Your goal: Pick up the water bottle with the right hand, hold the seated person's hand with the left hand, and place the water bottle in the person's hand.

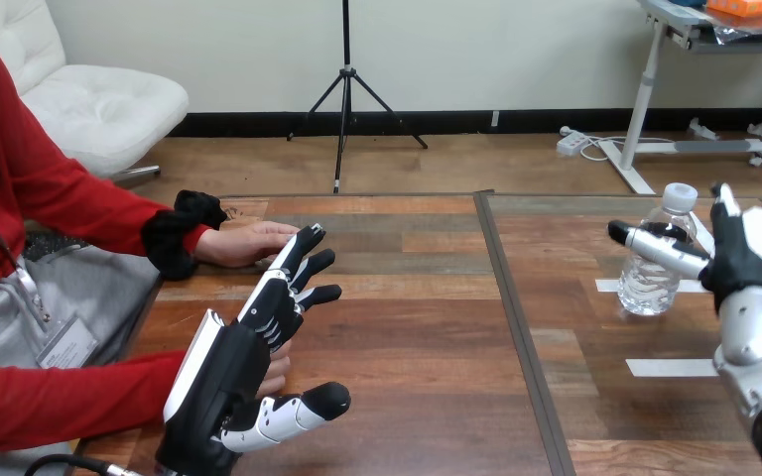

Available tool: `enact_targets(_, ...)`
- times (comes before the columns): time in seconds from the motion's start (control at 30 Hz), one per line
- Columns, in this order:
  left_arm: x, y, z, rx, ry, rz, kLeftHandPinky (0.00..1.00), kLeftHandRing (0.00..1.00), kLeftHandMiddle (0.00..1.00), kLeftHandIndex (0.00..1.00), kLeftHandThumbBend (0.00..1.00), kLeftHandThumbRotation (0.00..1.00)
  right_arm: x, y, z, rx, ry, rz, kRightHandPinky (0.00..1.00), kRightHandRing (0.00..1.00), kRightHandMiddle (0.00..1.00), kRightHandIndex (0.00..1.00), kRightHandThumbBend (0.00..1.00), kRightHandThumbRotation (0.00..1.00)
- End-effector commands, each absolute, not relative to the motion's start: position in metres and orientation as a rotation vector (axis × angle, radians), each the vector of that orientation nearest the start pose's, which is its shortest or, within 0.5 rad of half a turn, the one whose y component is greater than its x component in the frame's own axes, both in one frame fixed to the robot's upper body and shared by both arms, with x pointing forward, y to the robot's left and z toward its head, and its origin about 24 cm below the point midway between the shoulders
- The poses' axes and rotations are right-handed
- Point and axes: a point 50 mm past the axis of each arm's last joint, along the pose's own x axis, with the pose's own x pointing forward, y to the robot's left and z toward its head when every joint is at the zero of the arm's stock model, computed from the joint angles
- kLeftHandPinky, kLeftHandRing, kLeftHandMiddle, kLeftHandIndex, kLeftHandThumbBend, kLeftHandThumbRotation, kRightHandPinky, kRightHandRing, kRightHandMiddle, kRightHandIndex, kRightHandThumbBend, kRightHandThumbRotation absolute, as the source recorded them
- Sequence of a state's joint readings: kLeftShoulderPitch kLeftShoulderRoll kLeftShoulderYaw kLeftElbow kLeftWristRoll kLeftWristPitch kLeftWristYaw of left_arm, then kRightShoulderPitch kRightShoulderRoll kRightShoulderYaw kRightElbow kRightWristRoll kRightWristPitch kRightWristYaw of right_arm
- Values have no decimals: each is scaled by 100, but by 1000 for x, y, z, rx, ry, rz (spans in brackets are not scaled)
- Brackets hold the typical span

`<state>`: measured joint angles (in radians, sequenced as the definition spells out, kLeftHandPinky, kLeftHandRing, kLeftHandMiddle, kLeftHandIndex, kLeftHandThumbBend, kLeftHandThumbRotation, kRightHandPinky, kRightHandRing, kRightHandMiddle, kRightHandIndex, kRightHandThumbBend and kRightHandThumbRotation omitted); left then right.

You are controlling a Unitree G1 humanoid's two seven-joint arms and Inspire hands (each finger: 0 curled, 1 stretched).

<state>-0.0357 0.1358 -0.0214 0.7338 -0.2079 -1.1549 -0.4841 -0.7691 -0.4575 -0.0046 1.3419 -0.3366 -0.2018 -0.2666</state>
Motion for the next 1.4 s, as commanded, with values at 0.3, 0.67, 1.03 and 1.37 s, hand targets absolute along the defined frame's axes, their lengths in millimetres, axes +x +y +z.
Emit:
enact_targets(0.3, 216, 160, 11, 96, -524, -384, 84, 95, 99, 96, 100, 62, 375, -285, 101, -857, 128, -338, 88, 97, 99, 99, 100, 55)
enact_targets(0.67, 215, 157, 11, 80, -526, -391, 84, 95, 99, 97, 100, 62, 378, -282, 105, -901, 121, -312, 89, 97, 98, 99, 100, 55)
enact_targets(1.03, 213, 157, 10, 62, -522, -390, 86, 96, 99, 97, 100, 60, 379, -281, 105, -918, 144, -298, 88, 97, 98, 99, 100, 54)
enact_targets(1.37, 210, 159, 9, 79, -518, -384, 86, 96, 99, 97, 100, 61, 379, -280, 103, -928, 155, -284, 83, 93, 96, 99, 100, 53)
